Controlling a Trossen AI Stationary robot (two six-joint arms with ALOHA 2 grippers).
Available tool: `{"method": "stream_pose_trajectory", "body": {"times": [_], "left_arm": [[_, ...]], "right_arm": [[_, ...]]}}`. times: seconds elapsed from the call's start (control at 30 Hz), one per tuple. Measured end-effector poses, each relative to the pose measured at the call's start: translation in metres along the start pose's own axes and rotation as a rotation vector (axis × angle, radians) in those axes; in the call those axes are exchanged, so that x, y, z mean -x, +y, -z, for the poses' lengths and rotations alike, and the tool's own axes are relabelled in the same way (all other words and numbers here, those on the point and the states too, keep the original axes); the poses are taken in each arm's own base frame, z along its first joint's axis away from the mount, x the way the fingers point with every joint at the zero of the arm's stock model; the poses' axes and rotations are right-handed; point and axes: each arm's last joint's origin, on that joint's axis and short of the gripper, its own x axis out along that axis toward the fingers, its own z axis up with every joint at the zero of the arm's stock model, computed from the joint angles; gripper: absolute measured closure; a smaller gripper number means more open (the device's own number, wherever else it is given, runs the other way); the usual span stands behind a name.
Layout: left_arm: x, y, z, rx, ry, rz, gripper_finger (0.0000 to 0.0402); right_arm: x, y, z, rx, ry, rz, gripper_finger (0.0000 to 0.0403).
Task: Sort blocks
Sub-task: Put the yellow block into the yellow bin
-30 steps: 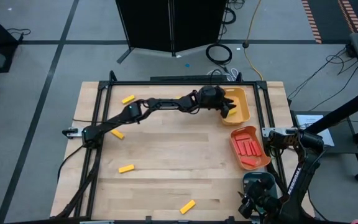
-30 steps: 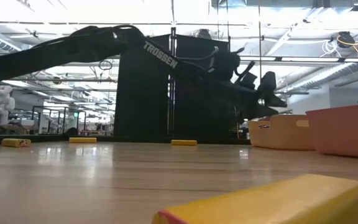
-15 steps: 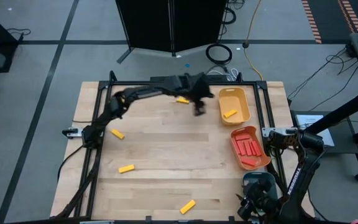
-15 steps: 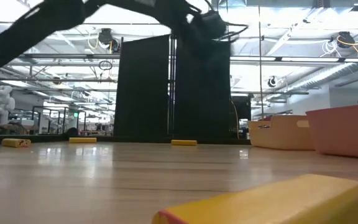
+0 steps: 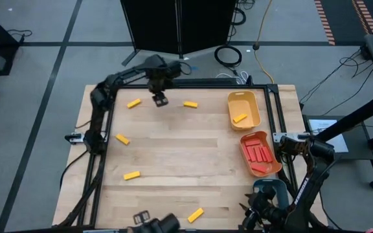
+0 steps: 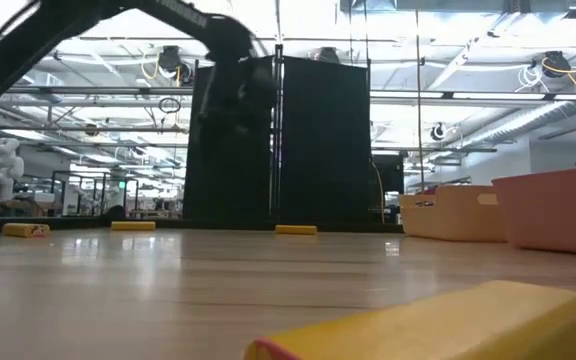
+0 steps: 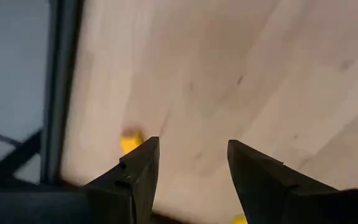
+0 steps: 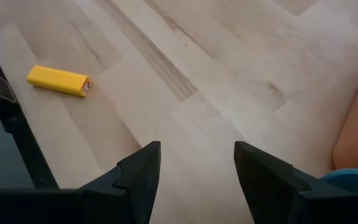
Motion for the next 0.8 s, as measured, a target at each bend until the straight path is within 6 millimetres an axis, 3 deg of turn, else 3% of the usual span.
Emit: {"method": "stream_pose_trajectory", "body": {"times": [0.37,0.5,0.8], "left_arm": [[-0.082,0.045,0.04,0.133,0.132,0.065,0.0214],[-0.094,0.055,0.046,0.169,0.135,0.073,0.0214],[-0.098,0.073,0.053,0.206,0.13,0.031,0.0214]], "right_arm": [[-0.014,0.006,0.018,0.042,0.016,0.028,0.0206],[-0.014,0.006,0.019,0.037,0.019,0.029,0.0206],[-0.014,0.006,0.019,-0.007,0.027,0.033,0.0206]]}}
